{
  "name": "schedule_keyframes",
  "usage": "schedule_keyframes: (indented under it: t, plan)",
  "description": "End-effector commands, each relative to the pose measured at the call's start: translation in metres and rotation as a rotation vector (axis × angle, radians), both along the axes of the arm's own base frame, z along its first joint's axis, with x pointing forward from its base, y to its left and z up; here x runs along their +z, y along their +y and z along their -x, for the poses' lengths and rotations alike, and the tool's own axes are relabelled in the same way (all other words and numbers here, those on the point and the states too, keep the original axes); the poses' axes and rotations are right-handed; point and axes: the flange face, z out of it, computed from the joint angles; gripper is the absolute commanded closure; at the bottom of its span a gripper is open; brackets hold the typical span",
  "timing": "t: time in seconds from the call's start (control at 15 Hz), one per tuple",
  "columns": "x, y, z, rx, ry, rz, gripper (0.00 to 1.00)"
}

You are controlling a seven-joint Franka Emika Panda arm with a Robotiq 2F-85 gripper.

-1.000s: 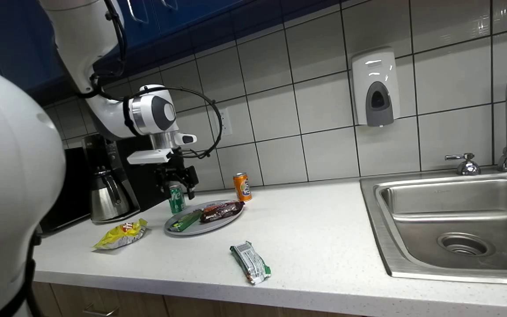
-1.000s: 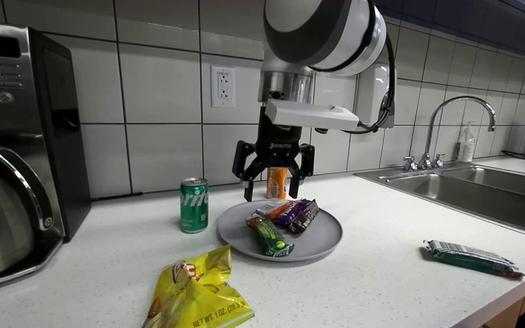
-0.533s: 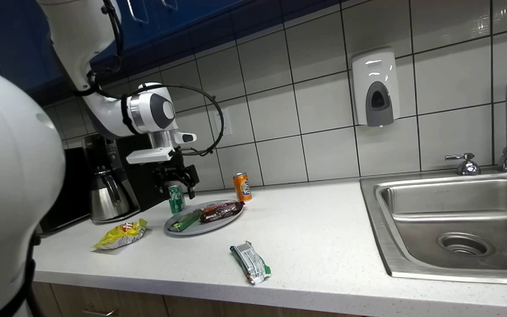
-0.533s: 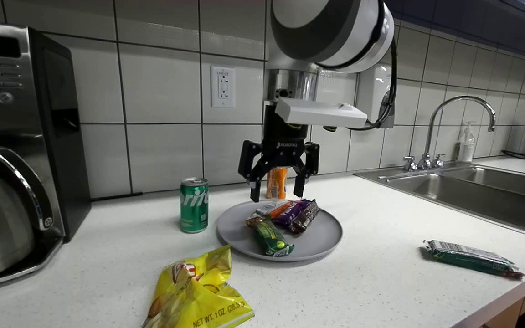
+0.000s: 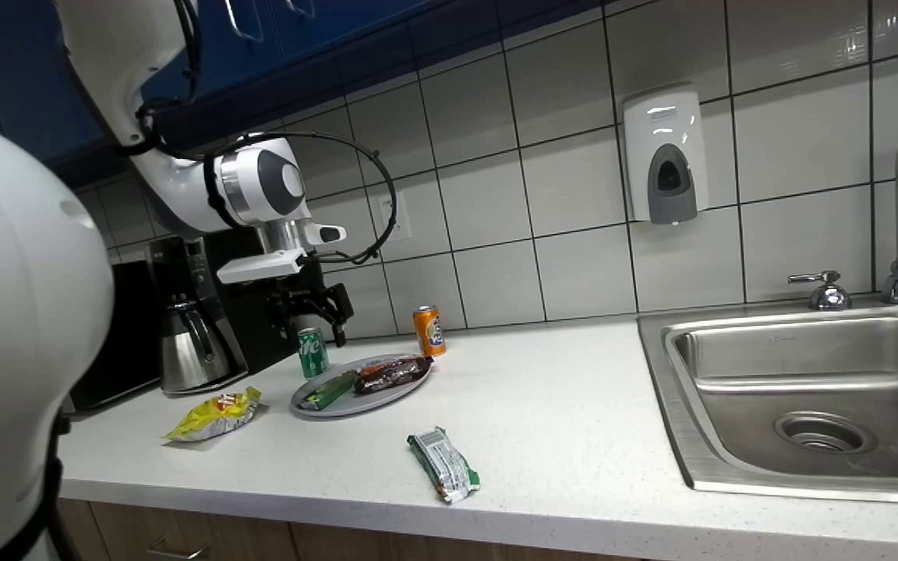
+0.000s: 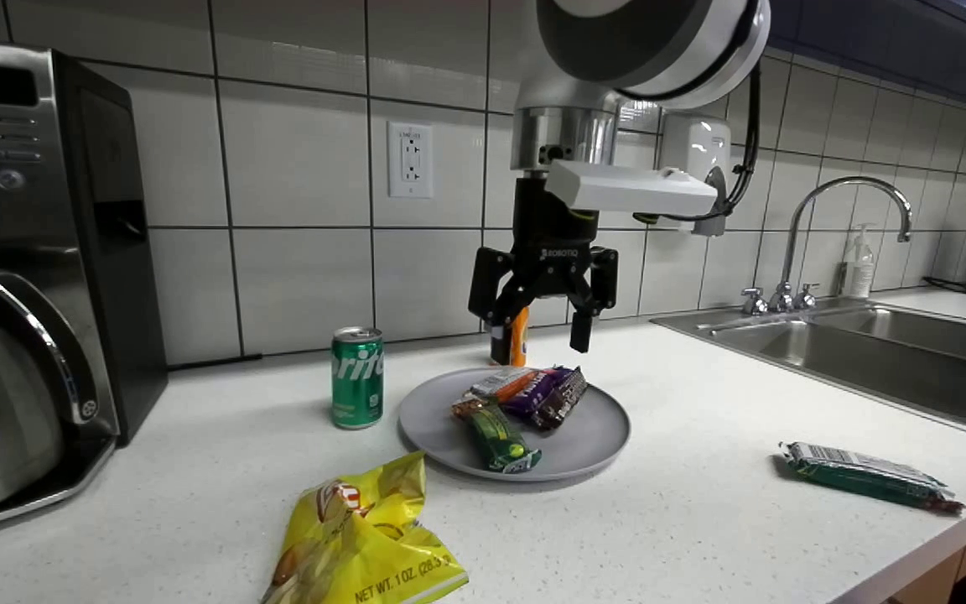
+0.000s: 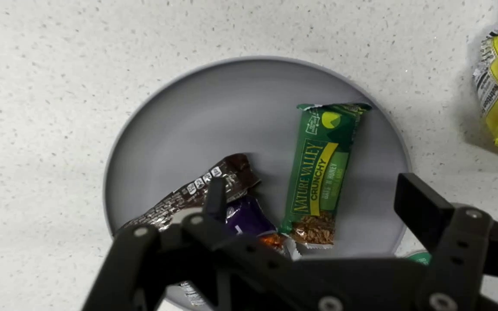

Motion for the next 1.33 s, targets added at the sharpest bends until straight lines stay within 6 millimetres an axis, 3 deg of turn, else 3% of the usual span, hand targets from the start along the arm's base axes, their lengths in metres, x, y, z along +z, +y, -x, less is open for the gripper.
schedule_keyframes:
  t: [0.0, 0.67, 1.27]
  plan:
    - [0.015, -0.016, 0.021, 0.001, -0.002, 0.026, 0.00]
    - [0.024, -0.059, 0.062, 0.026, 0.005, 0.034, 0.00]
    - [0.021, -0.123, 0.086, 0.184, 0.033, 0.027, 0.00]
